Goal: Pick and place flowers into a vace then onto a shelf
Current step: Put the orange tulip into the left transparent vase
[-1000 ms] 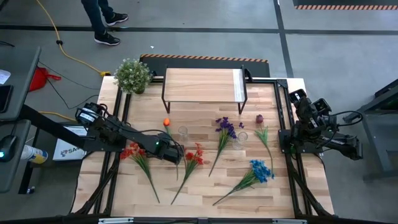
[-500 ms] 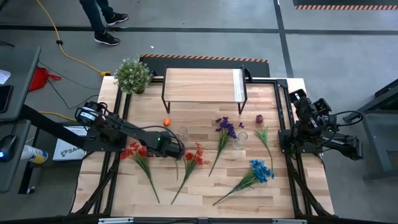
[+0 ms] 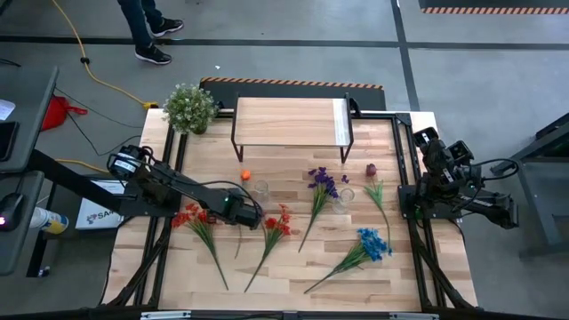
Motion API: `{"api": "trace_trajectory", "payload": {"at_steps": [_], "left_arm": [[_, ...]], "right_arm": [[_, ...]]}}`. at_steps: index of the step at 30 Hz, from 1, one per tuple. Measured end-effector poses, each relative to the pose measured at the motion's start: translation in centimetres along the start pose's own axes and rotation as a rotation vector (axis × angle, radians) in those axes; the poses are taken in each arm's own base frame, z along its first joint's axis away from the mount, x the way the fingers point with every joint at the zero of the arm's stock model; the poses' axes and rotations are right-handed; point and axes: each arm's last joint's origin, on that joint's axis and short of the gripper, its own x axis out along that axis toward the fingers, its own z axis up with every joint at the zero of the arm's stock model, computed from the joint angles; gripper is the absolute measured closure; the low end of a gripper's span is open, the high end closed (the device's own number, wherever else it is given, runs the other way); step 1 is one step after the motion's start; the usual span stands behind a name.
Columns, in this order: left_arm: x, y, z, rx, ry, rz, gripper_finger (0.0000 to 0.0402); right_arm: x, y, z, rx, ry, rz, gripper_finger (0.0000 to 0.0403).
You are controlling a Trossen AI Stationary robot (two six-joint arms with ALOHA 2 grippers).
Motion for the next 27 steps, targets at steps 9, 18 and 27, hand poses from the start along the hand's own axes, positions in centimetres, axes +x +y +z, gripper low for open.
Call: {"api": "trace_trajectory", "payload": {"at_steps": [9,18,27], "left_arm": [[0.0,0.0,0.0,-0.021,-0.003,0.000,0.0381],[-1.1,-0.2,-1.2,0.007,-0.053,0.016,0.0381],[-3.1,-0.4,-2.2,0.052,-0.079,0.068,0.0381]], "right_arm": [[0.0,0.0,0.0,-0.008,0.000,0.000,0.0391],[0.0,0.0,0.0,-0.006,-0.005,-0.009,0.0391],[0.0,0.0,0.0,-0.004,-0.008,-0.014,0.0391]]}}
